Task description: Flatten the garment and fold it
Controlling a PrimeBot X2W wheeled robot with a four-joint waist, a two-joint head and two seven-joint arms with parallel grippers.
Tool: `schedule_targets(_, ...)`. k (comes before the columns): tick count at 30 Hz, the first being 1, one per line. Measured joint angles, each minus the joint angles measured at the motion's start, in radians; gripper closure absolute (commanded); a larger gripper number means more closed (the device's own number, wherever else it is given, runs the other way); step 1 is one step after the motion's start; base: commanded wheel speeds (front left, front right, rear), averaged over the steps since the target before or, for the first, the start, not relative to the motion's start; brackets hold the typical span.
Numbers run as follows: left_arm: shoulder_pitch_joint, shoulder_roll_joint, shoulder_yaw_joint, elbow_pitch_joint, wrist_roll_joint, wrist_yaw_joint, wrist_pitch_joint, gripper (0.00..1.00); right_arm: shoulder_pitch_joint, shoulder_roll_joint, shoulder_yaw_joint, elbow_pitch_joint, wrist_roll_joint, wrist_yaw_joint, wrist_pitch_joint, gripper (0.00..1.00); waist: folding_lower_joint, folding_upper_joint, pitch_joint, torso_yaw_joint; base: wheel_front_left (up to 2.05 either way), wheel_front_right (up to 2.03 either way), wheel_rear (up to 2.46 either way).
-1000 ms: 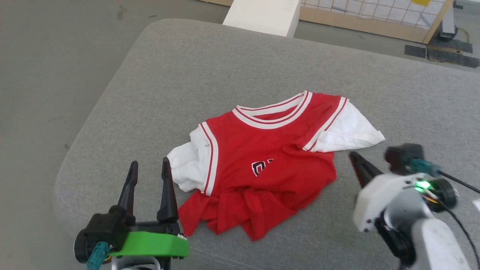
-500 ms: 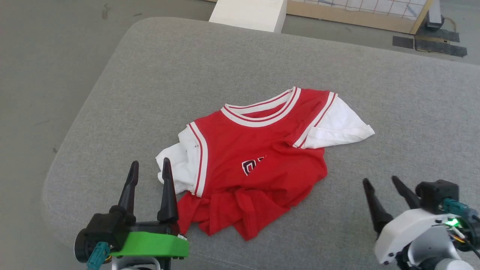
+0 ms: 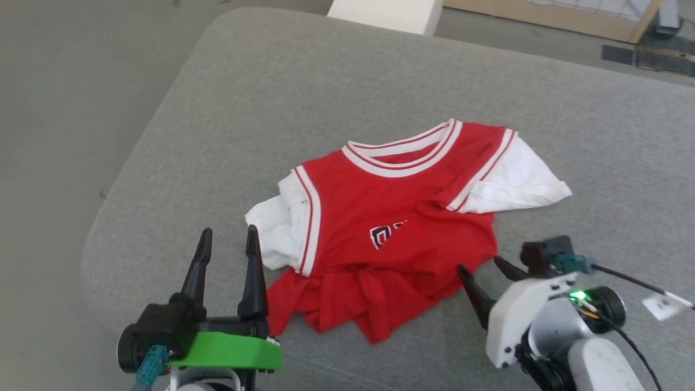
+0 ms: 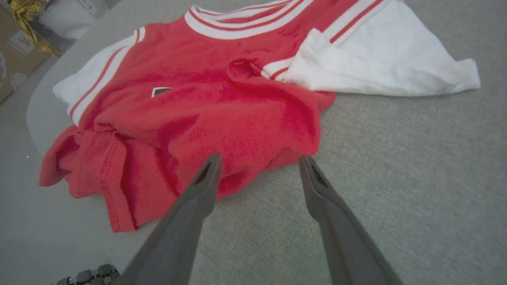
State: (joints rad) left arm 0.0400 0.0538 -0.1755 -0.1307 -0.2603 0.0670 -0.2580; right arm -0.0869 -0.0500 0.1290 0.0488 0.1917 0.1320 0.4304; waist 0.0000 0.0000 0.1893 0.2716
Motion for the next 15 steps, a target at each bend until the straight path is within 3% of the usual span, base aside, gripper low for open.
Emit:
schedule_targets(9, -0.007, 0.0, -0.009, 0.015, -0.008, 0.005, 0.0, 0.0, -0.124, 0.0, 0.057, 0.234, -0.083, 0.0, 0.019, 0.0, 0.0, 0.0, 0.017, 0.062, 0.0, 0.0, 0.0)
schedule_targets(10, -0.007, 0.0, -0.01, 0.015, -0.011, 0.005, 0.0, 0.0, -0.134, 0.0, 0.058, 0.257, -0.092, 0.0, 0.021, 0.13, 0.0, 0.0, 0.018, 0.066, 0.0, 0.0, 0.0)
schedule_targets(11, -0.007, 0.0, -0.011, 0.016, -0.013, 0.005, 0.0, 0.0, -0.148, 0.0, 0.059, 0.278, -0.105, 0.0, 0.023, 0.66, 0.0, 0.0, 0.018, 0.07, 0.0, 0.0, 0.0)
schedule_targets(12, -0.008, 0.0, -0.012, 0.016, -0.014, 0.005, 0.0, 0.0, -0.162, 0.001, 0.052, 0.297, -0.111, 0.0, 0.016, 1.0, 0.0, 0.0, 0.019, 0.073, 0.0, 0.0, 0.0)
schedule_targets(15, -0.011, 0.0, -0.013, 0.016, -0.014, 0.006, 0.0, 0.0, -0.191, 0.002, 0.029, 0.341, -0.13, 0.0, -0.016, 1.0, 0.0, 0.0, 0.022, 0.075, 0.0, 0.0, 0.0)
